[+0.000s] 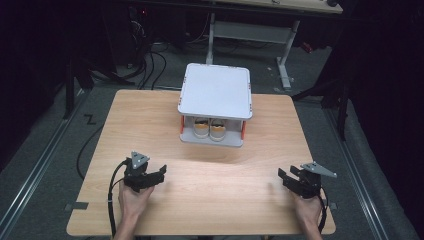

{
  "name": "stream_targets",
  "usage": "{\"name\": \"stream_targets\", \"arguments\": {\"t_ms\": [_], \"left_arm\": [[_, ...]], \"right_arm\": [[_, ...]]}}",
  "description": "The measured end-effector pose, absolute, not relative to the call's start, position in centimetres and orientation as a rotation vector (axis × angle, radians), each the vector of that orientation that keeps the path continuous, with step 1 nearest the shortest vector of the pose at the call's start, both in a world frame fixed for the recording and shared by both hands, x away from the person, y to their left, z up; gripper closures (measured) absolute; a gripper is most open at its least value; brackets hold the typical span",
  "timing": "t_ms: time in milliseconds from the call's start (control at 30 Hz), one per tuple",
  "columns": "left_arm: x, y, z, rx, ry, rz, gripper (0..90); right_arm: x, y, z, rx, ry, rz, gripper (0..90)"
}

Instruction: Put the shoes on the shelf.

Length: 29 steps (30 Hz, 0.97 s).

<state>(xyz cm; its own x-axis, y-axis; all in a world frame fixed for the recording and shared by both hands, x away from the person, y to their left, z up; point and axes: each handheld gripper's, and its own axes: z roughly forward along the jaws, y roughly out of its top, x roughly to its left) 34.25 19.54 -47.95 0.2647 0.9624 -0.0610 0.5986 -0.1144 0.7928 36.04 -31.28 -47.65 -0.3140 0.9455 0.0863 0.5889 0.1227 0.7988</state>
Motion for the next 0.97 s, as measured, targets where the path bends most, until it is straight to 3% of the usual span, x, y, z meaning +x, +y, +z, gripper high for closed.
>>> {"name": "stream_targets", "arguments": {"t_ms": [500, 967], "left_arm": [[34.7, 19.1, -50.5, 1.931, 1.478, 0.73, 22.5], [34.7, 19.5, -50.7, 1.901, 1.486, 0.656, 20.8]], "right_arm": [[36.5, -31.6, -49.9, 1.511, 1.973, 0.918, 44.5], [36.6, -31.1, -50.1, 1.478, 2.014, 0.868, 41.2]]}}
